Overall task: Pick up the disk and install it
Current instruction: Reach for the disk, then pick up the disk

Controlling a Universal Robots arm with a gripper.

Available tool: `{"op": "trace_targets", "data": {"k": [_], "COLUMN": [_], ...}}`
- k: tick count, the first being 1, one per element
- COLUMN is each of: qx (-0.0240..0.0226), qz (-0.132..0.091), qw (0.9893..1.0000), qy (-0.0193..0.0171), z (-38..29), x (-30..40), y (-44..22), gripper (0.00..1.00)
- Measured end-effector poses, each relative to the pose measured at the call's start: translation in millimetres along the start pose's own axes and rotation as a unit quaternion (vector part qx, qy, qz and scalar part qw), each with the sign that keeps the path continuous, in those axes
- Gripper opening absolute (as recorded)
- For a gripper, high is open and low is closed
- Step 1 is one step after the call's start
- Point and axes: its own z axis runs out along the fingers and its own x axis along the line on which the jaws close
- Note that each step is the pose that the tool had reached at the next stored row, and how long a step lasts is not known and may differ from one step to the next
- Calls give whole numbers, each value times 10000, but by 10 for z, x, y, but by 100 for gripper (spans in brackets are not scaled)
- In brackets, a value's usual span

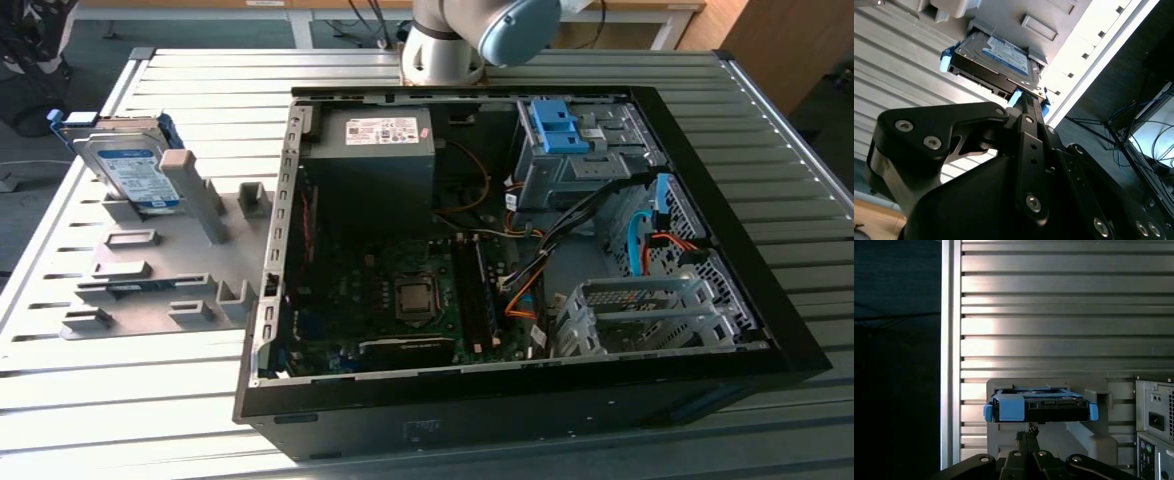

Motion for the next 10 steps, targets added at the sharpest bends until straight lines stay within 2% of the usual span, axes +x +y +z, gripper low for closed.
{"op": "trace_targets", "data": {"k": [10], "qx": [0], "qz": [-21], "qw": [10000], "qy": [1], "z": [1], "x": [10], "y": [3], "gripper": [11]}}
